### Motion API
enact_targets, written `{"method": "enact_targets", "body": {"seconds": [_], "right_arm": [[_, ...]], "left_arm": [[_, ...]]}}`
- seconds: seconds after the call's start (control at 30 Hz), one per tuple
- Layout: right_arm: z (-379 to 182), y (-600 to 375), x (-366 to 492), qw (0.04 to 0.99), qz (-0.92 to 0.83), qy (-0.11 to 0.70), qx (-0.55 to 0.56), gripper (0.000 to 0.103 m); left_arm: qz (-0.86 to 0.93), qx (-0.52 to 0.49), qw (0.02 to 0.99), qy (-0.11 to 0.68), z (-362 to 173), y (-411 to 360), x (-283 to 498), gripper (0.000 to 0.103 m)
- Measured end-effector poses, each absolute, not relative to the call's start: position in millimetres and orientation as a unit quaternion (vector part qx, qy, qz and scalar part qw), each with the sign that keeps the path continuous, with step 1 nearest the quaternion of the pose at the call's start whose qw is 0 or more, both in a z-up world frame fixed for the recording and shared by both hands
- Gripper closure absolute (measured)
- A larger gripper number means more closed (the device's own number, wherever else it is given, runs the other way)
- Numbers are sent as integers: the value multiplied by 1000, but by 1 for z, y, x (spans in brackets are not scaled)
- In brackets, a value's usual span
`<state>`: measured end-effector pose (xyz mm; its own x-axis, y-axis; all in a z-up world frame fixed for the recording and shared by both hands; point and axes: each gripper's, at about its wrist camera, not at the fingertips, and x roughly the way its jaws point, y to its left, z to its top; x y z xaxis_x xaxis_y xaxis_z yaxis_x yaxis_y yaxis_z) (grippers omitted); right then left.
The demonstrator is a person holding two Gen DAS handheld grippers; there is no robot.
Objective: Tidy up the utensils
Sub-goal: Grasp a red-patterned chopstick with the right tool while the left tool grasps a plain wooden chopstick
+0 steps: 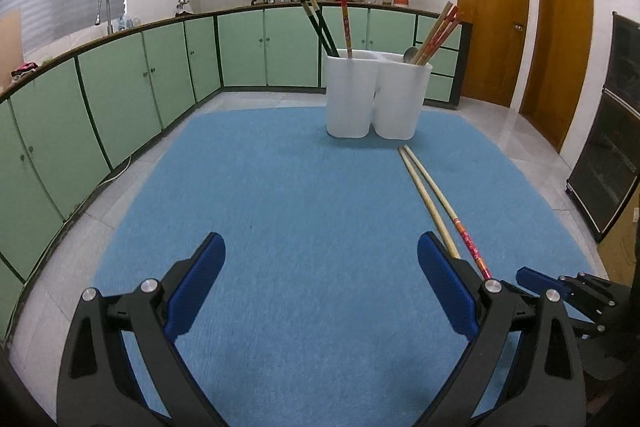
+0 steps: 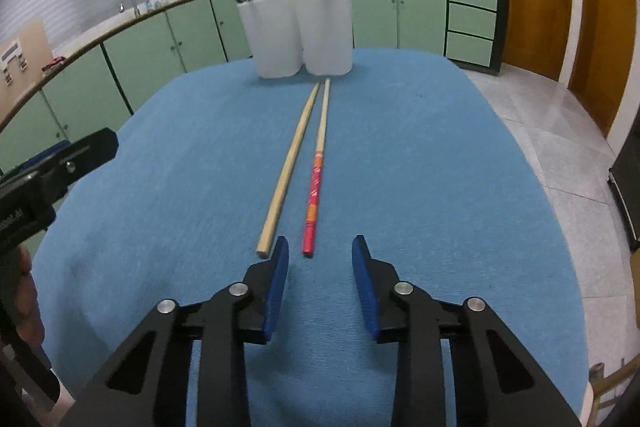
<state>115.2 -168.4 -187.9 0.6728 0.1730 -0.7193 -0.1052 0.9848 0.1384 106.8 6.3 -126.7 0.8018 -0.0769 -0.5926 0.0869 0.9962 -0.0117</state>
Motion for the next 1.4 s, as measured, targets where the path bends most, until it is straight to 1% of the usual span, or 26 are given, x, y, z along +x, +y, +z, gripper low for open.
{"method": "enact_targets", "body": {"seconds": [0.1, 0.43, 0.5, 0.6, 0.9, 1.17, 1.2, 1.23, 1.27, 1.4], "right_arm": [[-193, -166, 119, 910, 77, 406, 35, 79], [-197, -161, 125, 912, 68, 404, 18, 82], [-198, -159, 126, 912, 65, 405, 13, 90], [-197, -159, 128, 912, 65, 405, 12, 97], [-190, -181, 123, 917, 57, 393, 35, 97], [-177, -214, 112, 922, 38, 382, 54, 97], [-177, -217, 110, 922, 36, 380, 56, 97], [-176, -220, 109, 923, 35, 379, 58, 97], [-176, -224, 107, 923, 33, 378, 61, 97], [-176, -233, 106, 923, 31, 377, 69, 97]], "left_arm": [[-43, 5, 949, 313, -127, 8, 107, 9], [-46, 1, 946, 319, -133, 6, 109, 9], [-47, 1, 946, 320, -134, 5, 110, 9], [-50, 4, 946, 320, -134, 2, 108, 9], [-61, 12, 945, 322, -135, -14, 103, 9], [-96, 13, 934, 343, -148, -52, 103, 10], [-100, 13, 932, 347, -151, -58, 104, 13], [-105, 14, 930, 352, -154, -63, 105, 20], [-110, 17, 927, 359, -157, -68, 106, 23], [-119, 17, 917, 380, -167, -82, 112, 26]]}}
